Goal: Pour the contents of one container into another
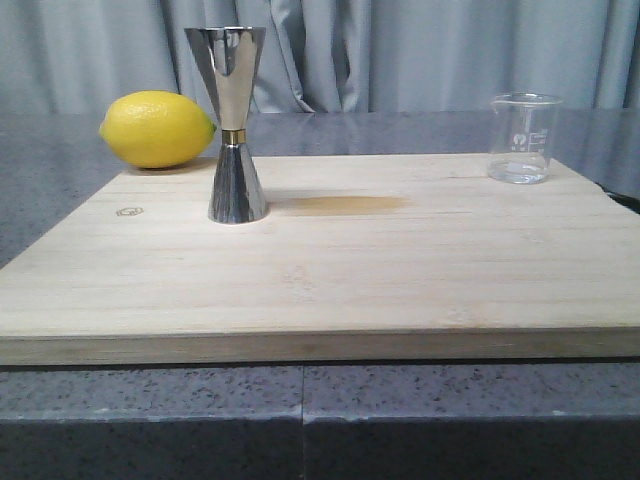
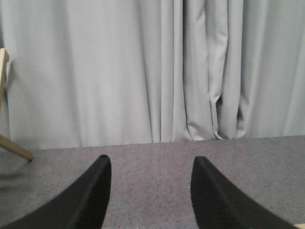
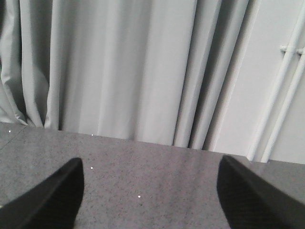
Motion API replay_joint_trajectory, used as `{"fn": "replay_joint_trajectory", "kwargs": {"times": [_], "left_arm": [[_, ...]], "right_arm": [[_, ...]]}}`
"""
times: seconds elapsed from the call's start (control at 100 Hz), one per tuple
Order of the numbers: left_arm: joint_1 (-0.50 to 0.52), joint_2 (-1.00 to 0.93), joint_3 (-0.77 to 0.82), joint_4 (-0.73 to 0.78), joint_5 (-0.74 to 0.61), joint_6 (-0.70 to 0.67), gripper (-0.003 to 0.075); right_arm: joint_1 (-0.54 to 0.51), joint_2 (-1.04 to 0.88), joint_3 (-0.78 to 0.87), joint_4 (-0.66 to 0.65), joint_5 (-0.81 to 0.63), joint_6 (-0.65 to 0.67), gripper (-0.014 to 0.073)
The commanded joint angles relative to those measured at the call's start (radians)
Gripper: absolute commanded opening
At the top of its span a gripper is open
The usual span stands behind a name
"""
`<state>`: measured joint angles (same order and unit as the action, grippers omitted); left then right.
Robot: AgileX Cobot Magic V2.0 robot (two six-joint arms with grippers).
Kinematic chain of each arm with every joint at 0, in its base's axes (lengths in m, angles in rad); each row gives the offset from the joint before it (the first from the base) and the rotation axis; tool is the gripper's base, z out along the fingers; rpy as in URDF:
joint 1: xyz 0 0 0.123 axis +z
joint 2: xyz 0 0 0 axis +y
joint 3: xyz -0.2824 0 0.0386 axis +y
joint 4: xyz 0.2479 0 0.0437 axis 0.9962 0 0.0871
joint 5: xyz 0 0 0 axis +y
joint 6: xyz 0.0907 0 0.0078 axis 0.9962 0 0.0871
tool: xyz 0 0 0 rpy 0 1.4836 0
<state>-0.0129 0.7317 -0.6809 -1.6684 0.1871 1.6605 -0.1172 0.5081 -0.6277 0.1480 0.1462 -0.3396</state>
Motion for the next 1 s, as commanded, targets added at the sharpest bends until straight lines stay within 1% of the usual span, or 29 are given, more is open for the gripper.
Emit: {"fn": "replay_joint_trajectory", "kwargs": {"times": [0.0, 0.13, 0.23, 0.42, 0.51, 0.62, 0.71, 0.87, 0.99], "left_arm": [[-0.009, -0.042, 0.022, -0.017, -0.027, -0.011, 0.0357], [-0.009, -0.086, 0.084, -0.017, -0.035, -0.011, 0.0357], [-0.009, -0.096, 0.109, -0.017, -0.035, -0.011, 0.0357], [-0.009, -0.096, 0.11, -0.017, -0.027, -0.011, 0.0357], [-0.009, -0.096, 0.11, -0.017, -0.017, -0.011, 0.0357], [-0.009, -0.096, 0.11, -0.017, 0.014, -0.011, 0.0349], [-0.009, -0.096, 0.11, -0.017, 0.025, -0.011, 0.0293], [-0.009, -0.096, 0.11, -0.017, 0.025, -0.011, 0.0126], [-0.009, -0.096, 0.11, -0.019, 0.027, -0.011, 0.0011]], "right_arm": [[-0.005, -0.006, -0.037, 0.003, -0.02, -0.008, 0.0529], [-0.005, -0.019, -0.037, 0.056, 0.021, -0.008, 0.0529], [-0.005, -0.025, -0.037, 0.054, 0.029, -0.008, 0.0529], [-0.005, -0.025, -0.037, 0.04, 0.004, -0.008, 0.0528], [-0.005, -0.025, -0.037, 0.04, 0.002, -0.01, 0.0486], [-0.005, -0.03, -0.037, 0.04, 0.008, -0.018, 0.039], [-0.005, -0.03, -0.037, 0.038, 0.01, -0.019, 0.0305], [-0.005, -0.032, -0.037, 0.038, 0.006, -0.019, 0.017], [-0.005, -0.032, -0.037, 0.038, 0.006, -0.019, 0.0095]]}}
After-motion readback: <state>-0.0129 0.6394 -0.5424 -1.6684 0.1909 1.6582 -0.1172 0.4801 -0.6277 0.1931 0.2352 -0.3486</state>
